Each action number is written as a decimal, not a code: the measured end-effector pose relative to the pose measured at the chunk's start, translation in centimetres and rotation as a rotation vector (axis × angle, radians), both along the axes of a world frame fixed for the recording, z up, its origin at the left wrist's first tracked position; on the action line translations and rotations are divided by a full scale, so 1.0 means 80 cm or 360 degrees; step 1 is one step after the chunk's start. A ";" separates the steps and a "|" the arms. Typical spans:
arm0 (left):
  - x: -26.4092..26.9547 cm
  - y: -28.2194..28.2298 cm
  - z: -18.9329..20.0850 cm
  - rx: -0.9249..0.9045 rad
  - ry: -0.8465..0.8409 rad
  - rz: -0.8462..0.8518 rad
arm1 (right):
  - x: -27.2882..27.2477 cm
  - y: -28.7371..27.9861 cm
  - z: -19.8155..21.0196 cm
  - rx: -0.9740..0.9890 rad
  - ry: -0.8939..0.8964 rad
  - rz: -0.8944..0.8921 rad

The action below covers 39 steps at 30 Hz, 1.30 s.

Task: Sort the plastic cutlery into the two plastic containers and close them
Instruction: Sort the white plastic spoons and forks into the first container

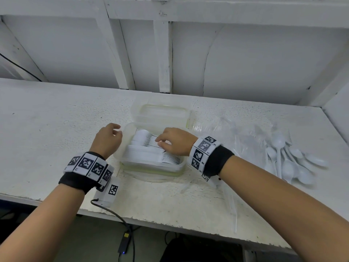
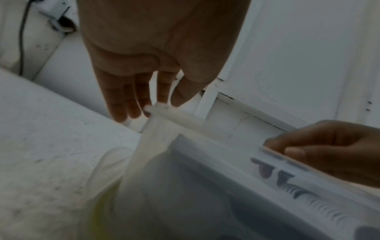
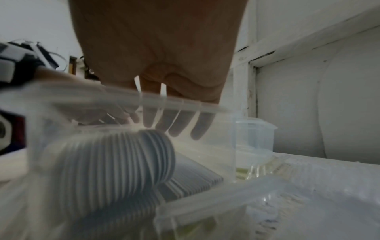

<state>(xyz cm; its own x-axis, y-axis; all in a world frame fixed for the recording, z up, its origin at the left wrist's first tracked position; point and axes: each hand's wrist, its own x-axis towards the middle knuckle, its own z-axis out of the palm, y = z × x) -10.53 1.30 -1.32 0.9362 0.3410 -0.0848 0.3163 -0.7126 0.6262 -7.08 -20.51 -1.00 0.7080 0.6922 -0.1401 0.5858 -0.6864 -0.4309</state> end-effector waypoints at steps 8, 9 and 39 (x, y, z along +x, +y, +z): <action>-0.013 -0.126 0.060 0.0113 -0.0606 -0.0489 | -0.029 -0.121 0.040 0.0603 -0.0247 -0.0405; -0.014 -0.152 0.063 0.0040 -0.0626 -0.0577 | -0.038 -0.140 0.040 0.0620 -0.0238 -0.0461; -0.019 -0.397 -0.035 0.0640 0.0114 -0.1661 | -0.105 -0.351 -0.037 0.0438 0.0331 -0.1730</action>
